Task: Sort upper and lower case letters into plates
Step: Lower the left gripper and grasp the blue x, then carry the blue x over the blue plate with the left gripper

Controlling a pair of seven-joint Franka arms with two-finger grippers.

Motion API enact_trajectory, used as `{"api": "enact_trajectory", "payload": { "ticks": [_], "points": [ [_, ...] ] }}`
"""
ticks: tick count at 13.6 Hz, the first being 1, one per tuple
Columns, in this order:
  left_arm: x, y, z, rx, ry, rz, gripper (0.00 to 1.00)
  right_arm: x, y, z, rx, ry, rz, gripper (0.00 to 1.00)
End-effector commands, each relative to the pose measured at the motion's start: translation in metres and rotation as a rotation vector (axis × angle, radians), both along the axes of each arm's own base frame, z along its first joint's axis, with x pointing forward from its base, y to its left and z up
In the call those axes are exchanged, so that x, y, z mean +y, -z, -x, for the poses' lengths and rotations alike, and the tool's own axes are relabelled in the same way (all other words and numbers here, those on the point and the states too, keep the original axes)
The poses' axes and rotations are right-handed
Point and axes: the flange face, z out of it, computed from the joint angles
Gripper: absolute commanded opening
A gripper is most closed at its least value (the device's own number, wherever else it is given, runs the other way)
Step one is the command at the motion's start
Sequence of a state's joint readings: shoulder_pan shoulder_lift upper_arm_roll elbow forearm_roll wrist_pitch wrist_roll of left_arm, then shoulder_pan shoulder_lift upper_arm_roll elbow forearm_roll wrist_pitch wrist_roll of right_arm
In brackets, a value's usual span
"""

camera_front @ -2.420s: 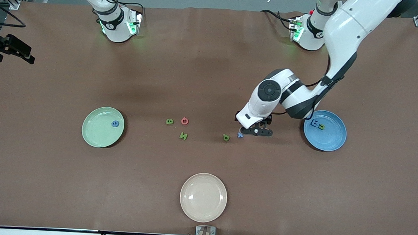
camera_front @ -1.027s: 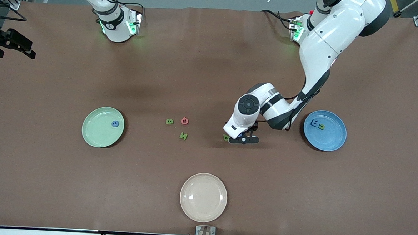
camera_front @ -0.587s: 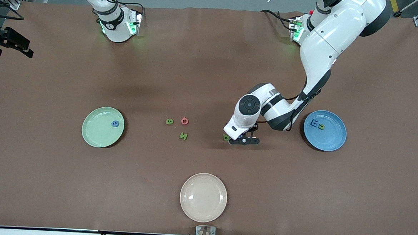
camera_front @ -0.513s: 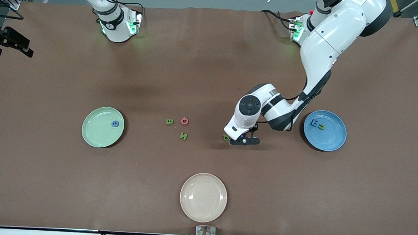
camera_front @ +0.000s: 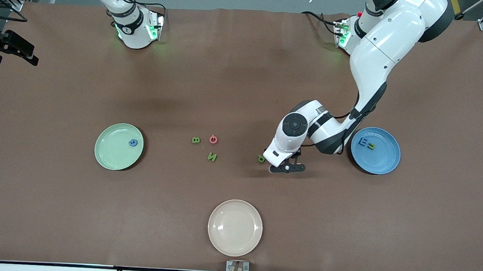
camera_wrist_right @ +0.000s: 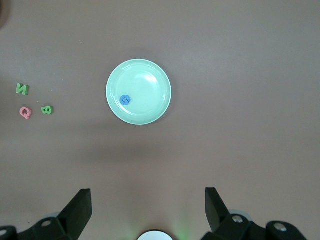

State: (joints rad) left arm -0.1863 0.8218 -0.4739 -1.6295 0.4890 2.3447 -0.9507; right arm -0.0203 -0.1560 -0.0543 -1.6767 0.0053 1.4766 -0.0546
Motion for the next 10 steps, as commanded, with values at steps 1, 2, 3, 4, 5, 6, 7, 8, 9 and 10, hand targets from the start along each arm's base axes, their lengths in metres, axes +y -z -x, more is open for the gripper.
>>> {"api": "enact_trajectory", "payload": {
  "ticks": [1,2,3,4,5,6,7,8,9,10],
  "points": [
    [-0.0035,0.0009,-0.0025,-0.011,-0.011,0.006,0.34,-0.0005,-0.0005,0.011,-0.012,0.006,-0.001,1.0],
    [-0.0018,0.0003,-0.0041,-0.01,-0.013,0.008,0.35,0.0002,-0.0013,0.0108,-0.015,0.004,-0.001,1.0],
    [-0.0017,0.0008,-0.0036,-0.008,-0.014,0.008,0.35,0.0002,-0.0013,0.0108,-0.015,0.004,-0.001,1.0],
    [-0.0026,0.0009,-0.003,-0.007,-0.016,0.009,0.35,0.0002,-0.0006,0.0108,-0.013,0.004,-0.001,1.0],
    [-0.0027,0.0009,-0.003,-0.006,-0.025,0.01,0.35,0.0002,-0.0006,0.0108,-0.013,0.004,-0.001,1.0],
    [-0.0027,0.0009,-0.0029,-0.005,-0.027,0.011,0.35,0.0002,-0.0006,0.0108,-0.013,0.004,-0.001,1.0],
    [-0.0026,0.0024,-0.0021,-0.001,-0.029,0.011,0.33,0.0003,-0.0005,0.0109,-0.012,0.004,-0.001,1.0],
    [-0.0025,0.002,-0.0018,-0.001,-0.035,0.01,0.3,0.0003,-0.0005,0.0109,-0.012,0.004,-0.001,1.0],
    [-0.0025,0.003,-0.0016,0.0,-0.049,0.01,0.26,-0.0005,-0.0005,0.011,-0.012,0.006,-0.001,1.0],
    [-0.0034,0.002,-0.0012,-0.001,-0.058,0.011,0.22,-0.0013,-0.0006,0.0109,-0.013,0.007,-0.001,1.0]
  ]
}}
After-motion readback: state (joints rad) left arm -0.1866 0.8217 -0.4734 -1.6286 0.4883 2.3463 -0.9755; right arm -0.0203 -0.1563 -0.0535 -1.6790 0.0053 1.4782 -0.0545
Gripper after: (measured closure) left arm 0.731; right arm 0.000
